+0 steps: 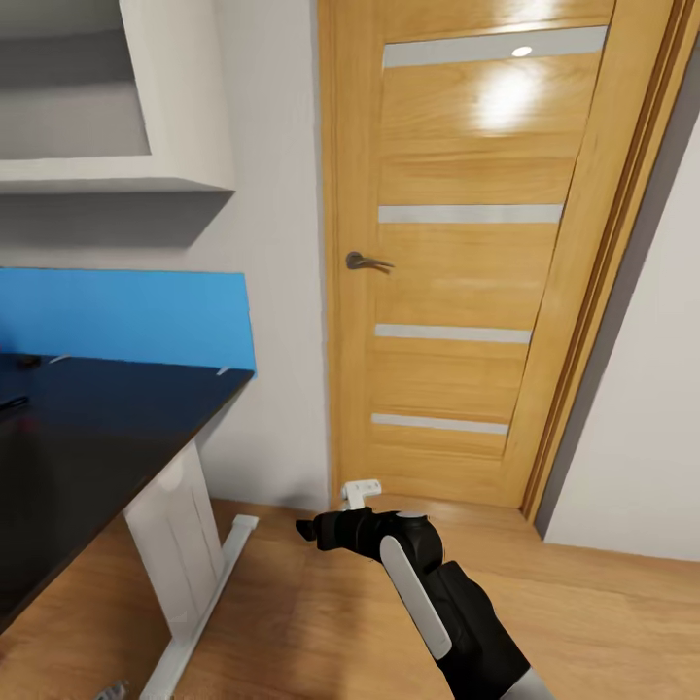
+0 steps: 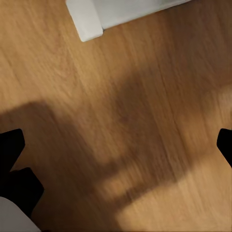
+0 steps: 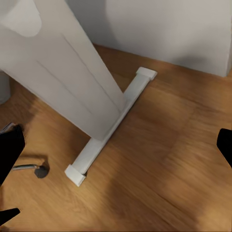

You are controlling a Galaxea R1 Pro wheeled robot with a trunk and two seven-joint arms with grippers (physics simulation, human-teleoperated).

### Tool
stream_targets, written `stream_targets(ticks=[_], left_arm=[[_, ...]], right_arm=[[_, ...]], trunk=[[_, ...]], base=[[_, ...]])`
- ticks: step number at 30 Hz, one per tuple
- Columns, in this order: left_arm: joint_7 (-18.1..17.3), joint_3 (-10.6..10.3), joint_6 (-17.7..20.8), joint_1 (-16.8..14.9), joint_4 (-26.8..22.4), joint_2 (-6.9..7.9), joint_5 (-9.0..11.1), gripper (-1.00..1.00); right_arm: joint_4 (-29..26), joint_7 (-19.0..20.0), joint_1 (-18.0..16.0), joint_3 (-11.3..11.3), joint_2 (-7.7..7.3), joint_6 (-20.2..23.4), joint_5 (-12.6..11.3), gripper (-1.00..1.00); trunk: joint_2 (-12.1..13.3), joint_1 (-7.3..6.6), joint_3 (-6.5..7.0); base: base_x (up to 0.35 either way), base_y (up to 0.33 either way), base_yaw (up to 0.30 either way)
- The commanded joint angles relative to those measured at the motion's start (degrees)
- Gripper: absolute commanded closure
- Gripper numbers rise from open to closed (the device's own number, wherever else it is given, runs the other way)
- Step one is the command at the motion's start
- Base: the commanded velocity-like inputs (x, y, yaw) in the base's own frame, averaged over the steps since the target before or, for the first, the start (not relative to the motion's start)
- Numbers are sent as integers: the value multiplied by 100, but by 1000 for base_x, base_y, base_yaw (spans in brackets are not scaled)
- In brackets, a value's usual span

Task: In the bedroom, organize the workspace by keeping the computer under the desk, ensuring the monitor is on the desk, placing the keyboard on the desk next to the monitor, placing the mouse on the desk next to the keyboard, moving the folder from the swivel chair onto the desk next to the mouse, stacking the notebook on top of the folder with the pen on top of the notebook, and positioning the swivel chair next to the desk.

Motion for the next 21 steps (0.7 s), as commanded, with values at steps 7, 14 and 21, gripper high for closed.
stream_targets(ticks=[7,14,21], left_arm=[[-437,6,13,214,-113,33,48,-100],[-941,5,2,500,-333,45,-4,-100],[-1032,5,-1,570,-376,42,-24,-100]], right_arm=[[31,-27,-4,7,0,20,-35,-100],[71,-27,-5,8,0,15,-35,-100],[78,-27,-4,8,0,14,-37,-100]], trunk=[[-3,0,-5],[-3,0,-5],[-3,0,-5]], base=[[0,0,240],[0,0,257],[0,0,272]])
